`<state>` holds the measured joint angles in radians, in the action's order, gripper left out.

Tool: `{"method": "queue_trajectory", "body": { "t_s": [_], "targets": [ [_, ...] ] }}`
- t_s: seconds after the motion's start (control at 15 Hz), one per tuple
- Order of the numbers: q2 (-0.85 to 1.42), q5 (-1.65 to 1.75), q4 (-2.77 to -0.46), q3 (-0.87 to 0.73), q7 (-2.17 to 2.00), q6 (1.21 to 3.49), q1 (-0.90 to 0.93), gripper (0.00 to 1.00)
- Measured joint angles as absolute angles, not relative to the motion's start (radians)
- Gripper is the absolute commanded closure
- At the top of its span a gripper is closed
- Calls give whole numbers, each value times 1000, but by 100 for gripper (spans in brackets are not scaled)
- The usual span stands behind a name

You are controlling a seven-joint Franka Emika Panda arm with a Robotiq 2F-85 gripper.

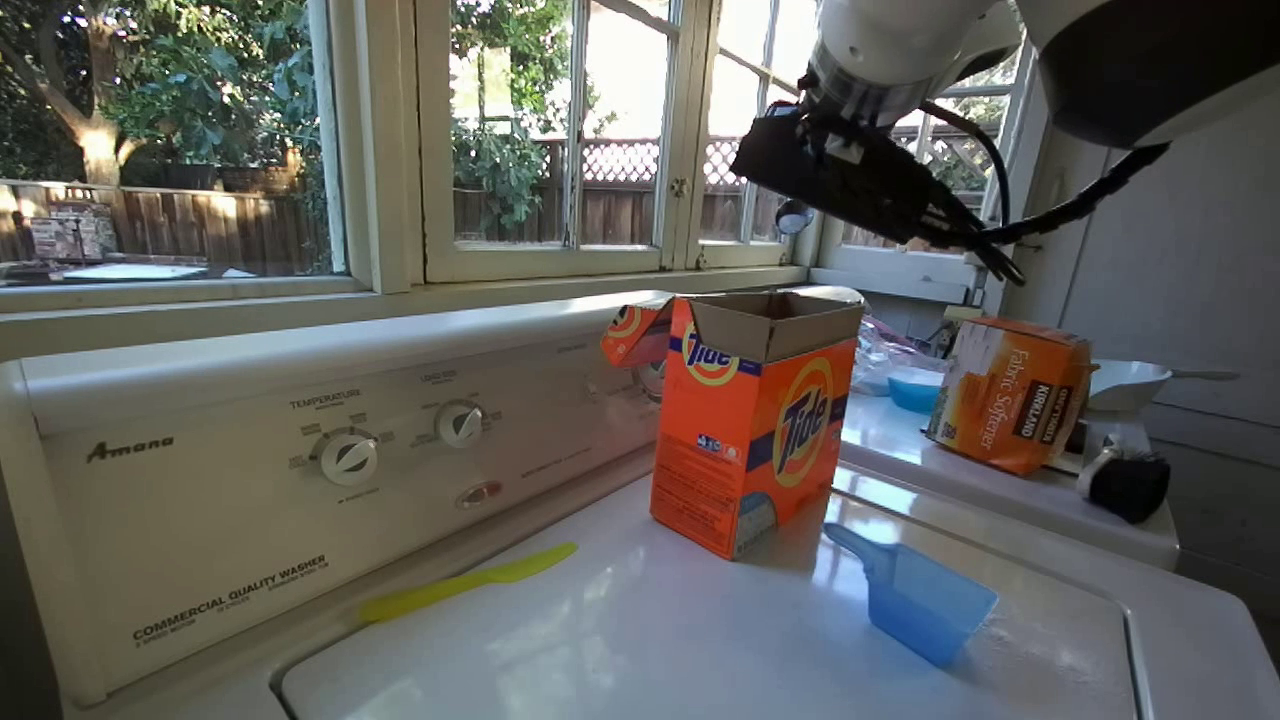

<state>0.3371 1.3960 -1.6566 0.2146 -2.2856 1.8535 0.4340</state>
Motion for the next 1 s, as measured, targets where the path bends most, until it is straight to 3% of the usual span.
{"method": "queue_trajectory", "body": {
  "t_s": [1.0],
  "targets": [
    [346,1586,-1685,260,-2367,1684,450,98]
  ]
}}
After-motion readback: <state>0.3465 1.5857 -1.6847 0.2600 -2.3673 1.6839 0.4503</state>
